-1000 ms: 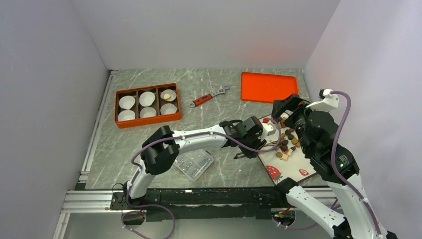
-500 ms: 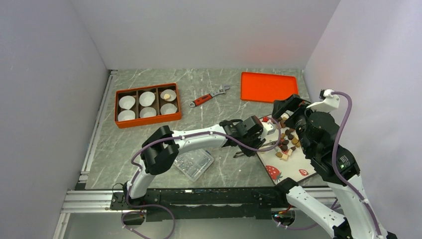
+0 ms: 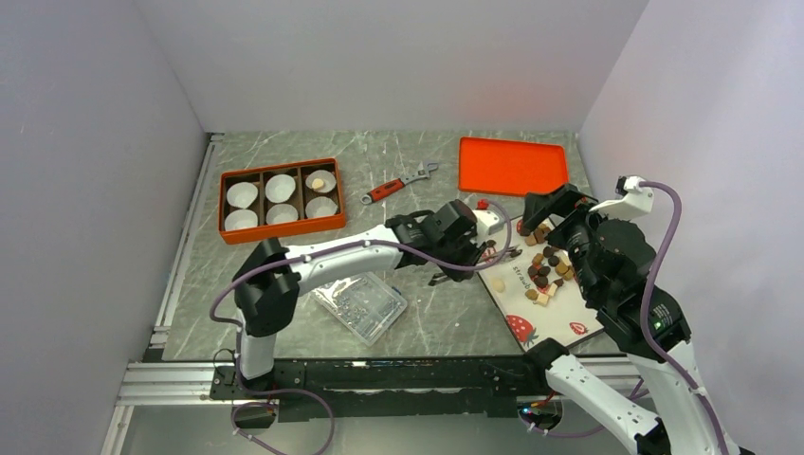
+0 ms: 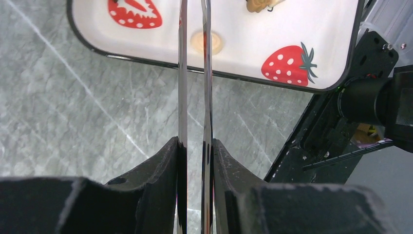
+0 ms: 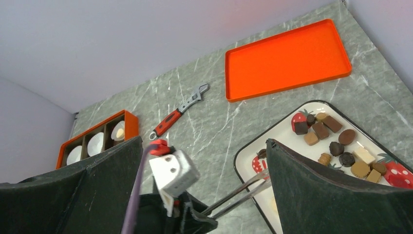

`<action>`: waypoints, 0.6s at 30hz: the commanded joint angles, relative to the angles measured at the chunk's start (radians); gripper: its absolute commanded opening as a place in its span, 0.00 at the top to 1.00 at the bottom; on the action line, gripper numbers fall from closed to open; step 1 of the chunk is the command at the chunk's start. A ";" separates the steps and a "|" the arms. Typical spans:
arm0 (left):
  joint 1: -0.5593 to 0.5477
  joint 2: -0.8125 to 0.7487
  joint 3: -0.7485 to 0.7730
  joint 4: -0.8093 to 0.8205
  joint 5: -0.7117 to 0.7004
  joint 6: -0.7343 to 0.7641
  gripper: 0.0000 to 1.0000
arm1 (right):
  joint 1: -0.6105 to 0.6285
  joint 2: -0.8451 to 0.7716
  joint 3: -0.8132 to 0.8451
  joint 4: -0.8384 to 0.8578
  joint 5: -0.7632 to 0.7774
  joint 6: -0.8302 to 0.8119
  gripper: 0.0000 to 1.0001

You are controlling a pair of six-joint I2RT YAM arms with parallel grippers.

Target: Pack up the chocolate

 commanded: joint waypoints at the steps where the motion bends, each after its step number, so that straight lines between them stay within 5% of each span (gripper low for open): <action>1: 0.028 -0.101 -0.042 0.040 -0.008 -0.032 0.73 | -0.004 -0.008 -0.007 0.020 0.005 0.006 0.00; 18: 0.267 -0.450 -0.340 0.020 -0.125 -0.093 0.73 | -0.003 0.043 -0.044 0.080 -0.070 -0.004 0.00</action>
